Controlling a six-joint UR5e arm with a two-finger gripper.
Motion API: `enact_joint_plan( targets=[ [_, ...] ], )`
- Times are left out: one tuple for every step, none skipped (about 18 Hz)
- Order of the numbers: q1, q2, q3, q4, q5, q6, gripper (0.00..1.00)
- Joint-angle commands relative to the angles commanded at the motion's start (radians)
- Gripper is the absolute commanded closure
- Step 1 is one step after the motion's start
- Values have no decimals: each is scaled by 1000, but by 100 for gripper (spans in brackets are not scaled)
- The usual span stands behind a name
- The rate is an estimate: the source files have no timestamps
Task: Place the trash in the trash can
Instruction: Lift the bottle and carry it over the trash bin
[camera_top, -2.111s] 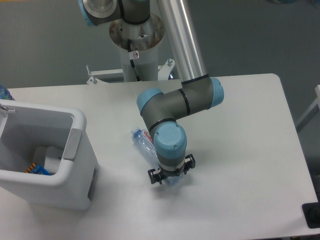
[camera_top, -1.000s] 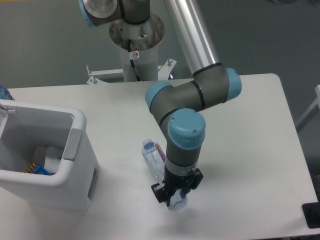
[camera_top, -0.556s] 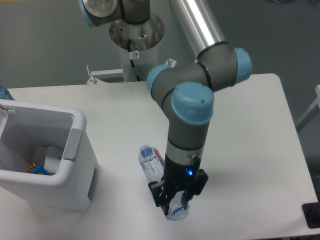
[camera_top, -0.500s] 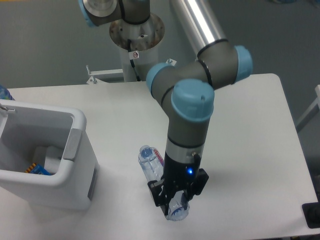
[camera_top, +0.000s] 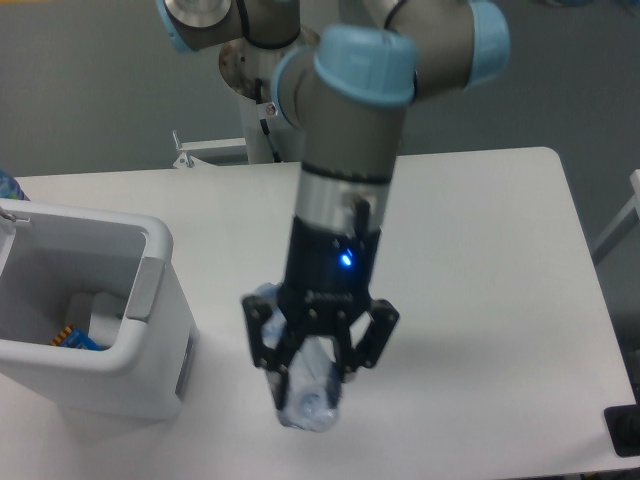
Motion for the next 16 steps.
enact_joint_plan(
  targets=[
    [-2,14,0,5,-9,5,55],
    [-14,29,0,18,-12,5,55],
    [-37,41,0,34,-14,5,55],
    [-49,45,0,43,-14,5,55],
    [-54,46,-2,49,-14,5,55],
    [-57,43,-5,55,-14,14,55],
    [-66,39,-5,72,-14,31,55],
    [-81,31,-6,96,-14,38,55],
    [-98,26,-6,116,-15,38,55],
    [-116,22,-6,126,-14,37,54],
    [-130,20,-5,127,-14,26,54],
    [-146,19,-9,127,-15,11,54],
    [-165,19,-15,127,-14,-4,53],
    [-175,20,-24,127,-15,-6,53],
    [-178,20,-32,129,-15,-6,53],
    [-196,19,-34,129,-14,-6,52]
  ],
)
